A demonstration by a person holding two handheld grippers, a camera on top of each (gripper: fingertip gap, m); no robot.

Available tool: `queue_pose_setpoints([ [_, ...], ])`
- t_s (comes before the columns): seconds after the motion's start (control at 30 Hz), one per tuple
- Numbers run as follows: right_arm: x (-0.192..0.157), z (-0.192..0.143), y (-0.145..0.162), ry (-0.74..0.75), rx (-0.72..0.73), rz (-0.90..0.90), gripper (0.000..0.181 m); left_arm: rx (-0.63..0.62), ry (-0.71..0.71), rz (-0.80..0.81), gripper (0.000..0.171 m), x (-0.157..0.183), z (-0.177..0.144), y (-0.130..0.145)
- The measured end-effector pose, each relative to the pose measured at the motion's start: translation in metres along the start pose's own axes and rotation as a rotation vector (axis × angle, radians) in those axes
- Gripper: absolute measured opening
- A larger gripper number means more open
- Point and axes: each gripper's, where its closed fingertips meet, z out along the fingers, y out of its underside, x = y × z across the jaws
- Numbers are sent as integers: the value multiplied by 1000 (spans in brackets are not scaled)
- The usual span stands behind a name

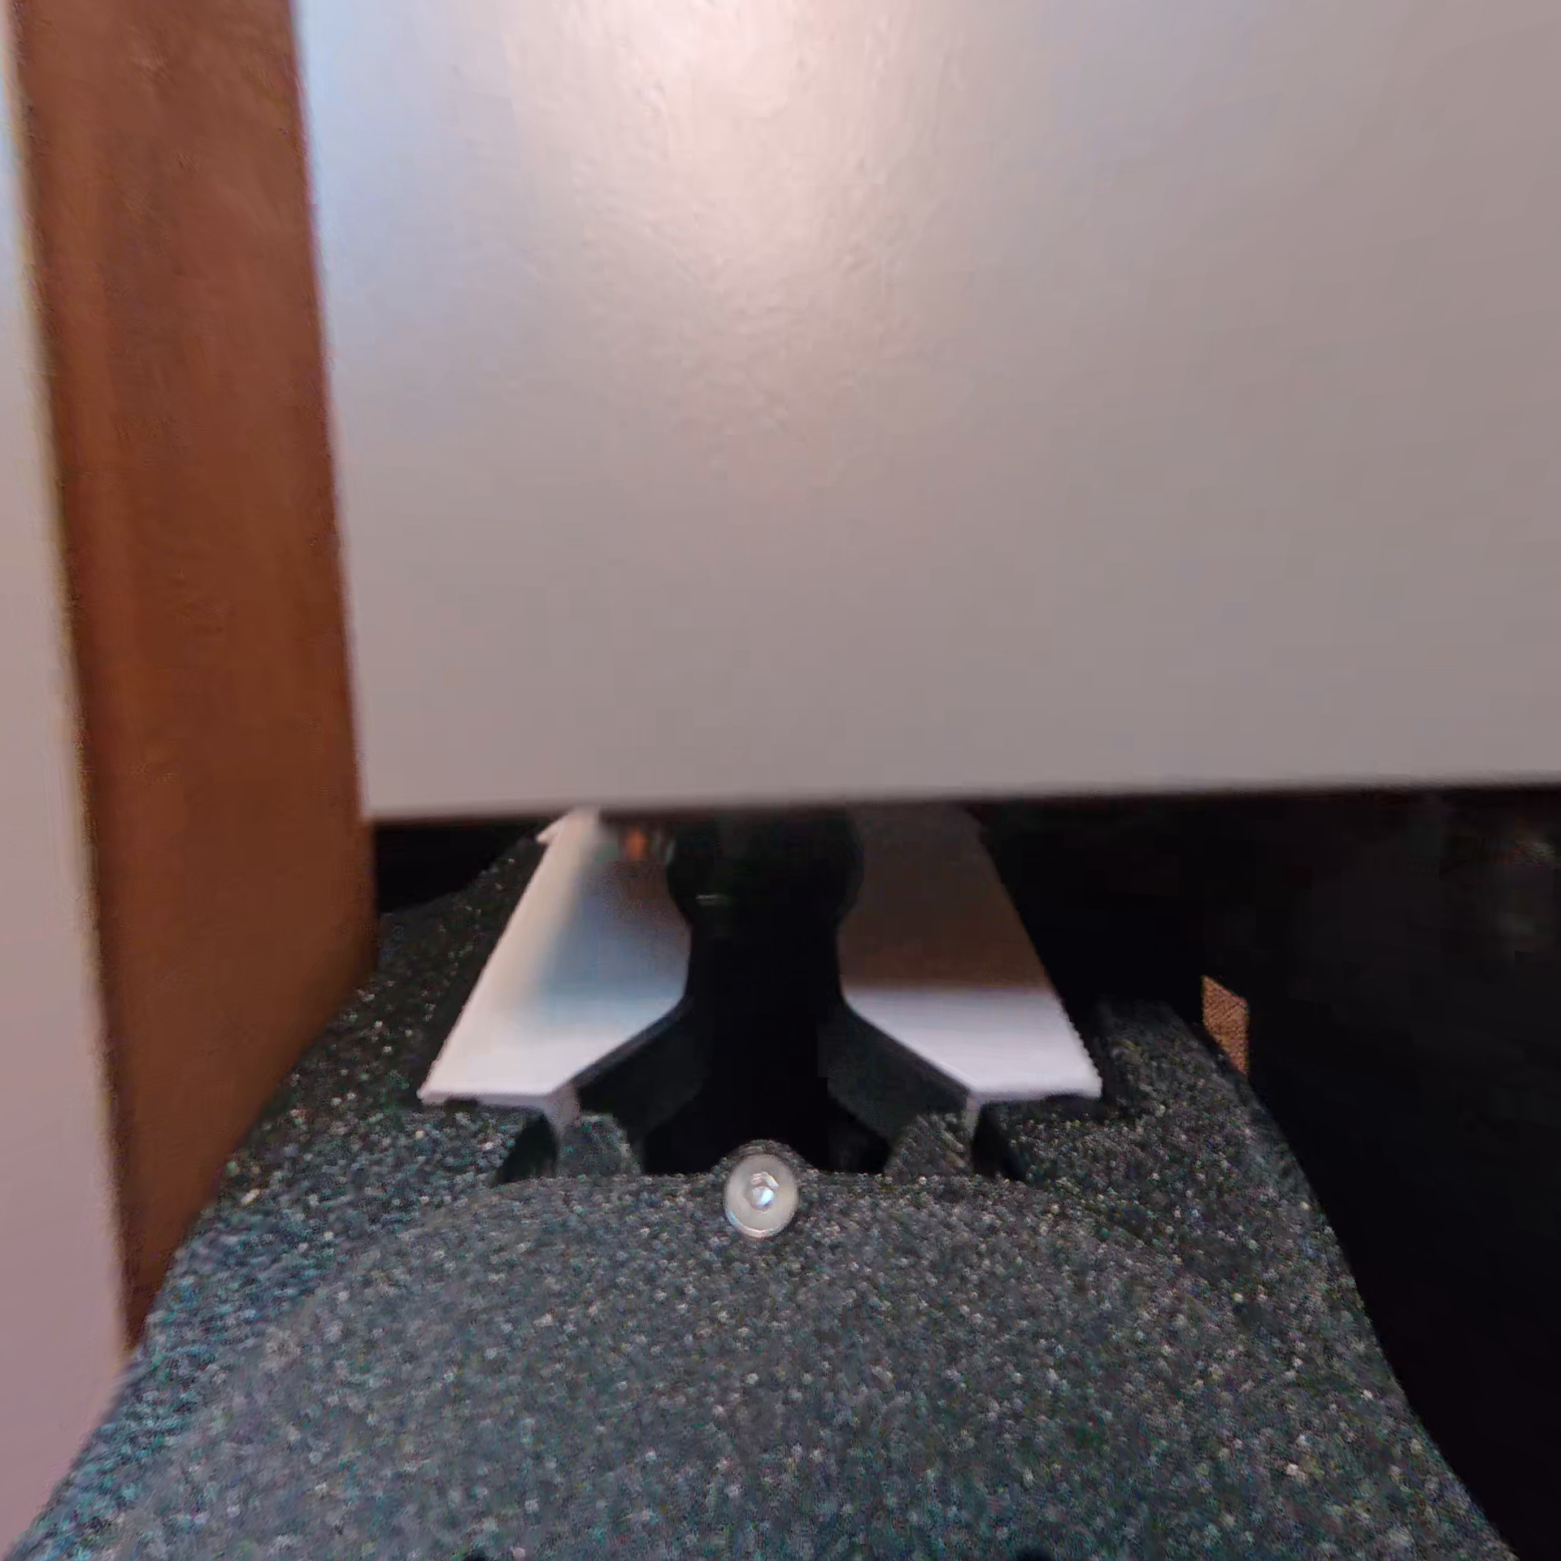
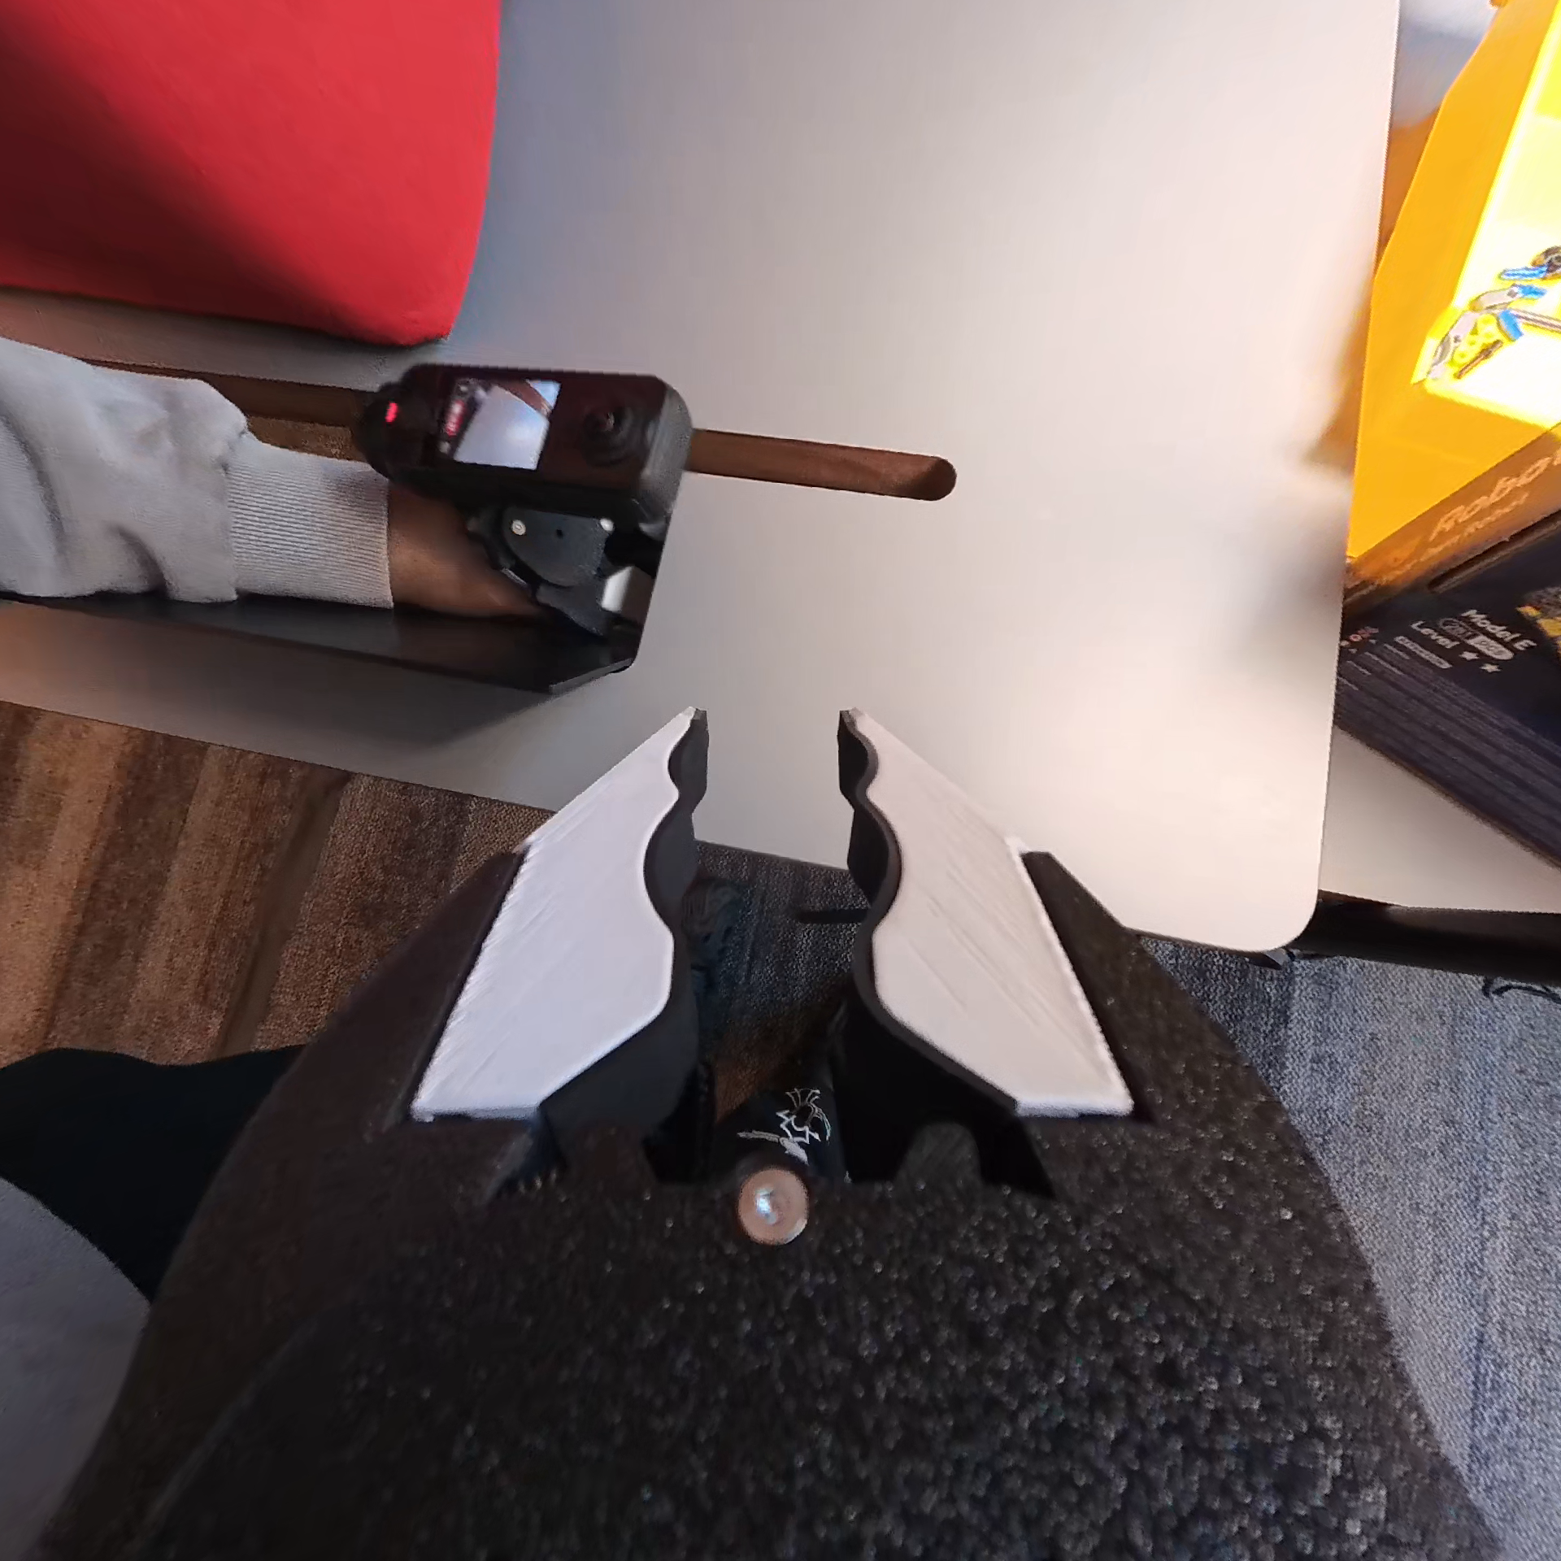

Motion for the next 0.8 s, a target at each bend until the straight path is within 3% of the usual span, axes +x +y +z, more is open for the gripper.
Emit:
queue_pose_setpoints([
  [0.03,0,-2,0,1,2,-2,29,22,-2,-6,13,-1,-7,0],
  [0.07,0,-4,1,4,6,-4,29,41,-19,-11,1,-3,-15,0],
  [0.1,1,-6,2,6,9,-3,29,54,-39,-16,1,-6,-24,2],
  [0.27,0,-13,15,-8,30,17,29,110,-57,-99,31,-6,-75,-2],
  [0.53,4,-47,71,-17,117,80,29,356,-230,-277,60,1,-186,-74],
  [0.67,17,-74,120,-13,193,86,29,451,-328,-397,66,44,-200,-105],
  [0.8,40,-94,181,-48,281,53,30,497,-376,-529,65,124,-172,-125],
])
